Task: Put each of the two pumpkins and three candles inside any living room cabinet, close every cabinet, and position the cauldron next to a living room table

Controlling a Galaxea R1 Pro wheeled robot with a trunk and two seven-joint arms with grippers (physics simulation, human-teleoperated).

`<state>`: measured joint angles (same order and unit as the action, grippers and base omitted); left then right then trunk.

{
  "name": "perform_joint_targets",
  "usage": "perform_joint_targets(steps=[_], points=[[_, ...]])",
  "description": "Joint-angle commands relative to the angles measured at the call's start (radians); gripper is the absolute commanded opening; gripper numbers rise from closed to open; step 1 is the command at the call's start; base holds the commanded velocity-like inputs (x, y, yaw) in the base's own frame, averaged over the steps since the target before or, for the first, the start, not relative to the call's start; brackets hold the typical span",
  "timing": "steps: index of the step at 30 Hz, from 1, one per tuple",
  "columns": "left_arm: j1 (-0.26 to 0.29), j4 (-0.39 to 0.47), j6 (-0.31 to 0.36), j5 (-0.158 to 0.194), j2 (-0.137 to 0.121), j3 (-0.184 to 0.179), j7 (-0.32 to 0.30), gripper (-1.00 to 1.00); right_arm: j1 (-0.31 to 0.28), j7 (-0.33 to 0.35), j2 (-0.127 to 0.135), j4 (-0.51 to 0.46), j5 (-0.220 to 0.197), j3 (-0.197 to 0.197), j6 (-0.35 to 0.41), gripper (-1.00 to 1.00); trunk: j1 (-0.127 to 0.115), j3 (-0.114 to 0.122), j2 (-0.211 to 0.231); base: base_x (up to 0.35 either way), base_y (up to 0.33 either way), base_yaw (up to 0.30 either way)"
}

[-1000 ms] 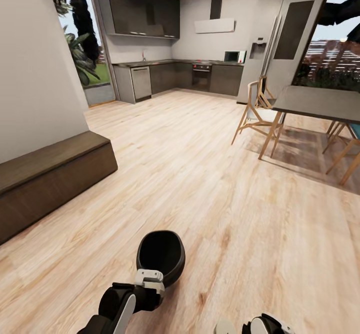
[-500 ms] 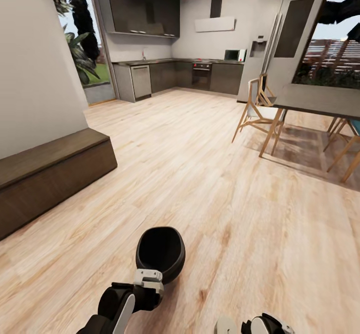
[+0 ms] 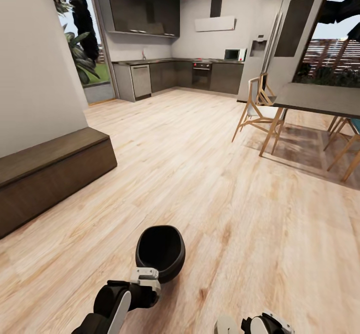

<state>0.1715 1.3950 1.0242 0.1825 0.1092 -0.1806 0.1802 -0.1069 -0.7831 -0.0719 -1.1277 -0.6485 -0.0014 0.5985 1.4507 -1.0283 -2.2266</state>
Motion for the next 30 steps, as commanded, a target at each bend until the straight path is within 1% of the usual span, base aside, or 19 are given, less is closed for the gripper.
perform_joint_targets(steps=[1,6,30], points=[[0.0,0.001,0.003,0.011,0.0,-0.001,0.01,-1.0,0.0,-0.007,0.0,-0.001,-0.007,0.0,0.003,1.0,0.0,-0.001,0.0,0.0,0.0,0.0],[0.001,0.001,0.004,0.011,0.0,0.0,0.01,-1.0,0.0,-0.007,0.0,0.0,-0.007,0.0,0.001,1.0,0.0,-0.001,0.0,0.0,0.0,0.0],[0.0,0.001,0.004,0.011,0.0,-0.002,0.01,-1.0,0.0,-0.007,0.0,0.002,-0.008,0.001,0.0,1.0,0.092,-0.076,-0.168,0.0,0.0,0.0]])
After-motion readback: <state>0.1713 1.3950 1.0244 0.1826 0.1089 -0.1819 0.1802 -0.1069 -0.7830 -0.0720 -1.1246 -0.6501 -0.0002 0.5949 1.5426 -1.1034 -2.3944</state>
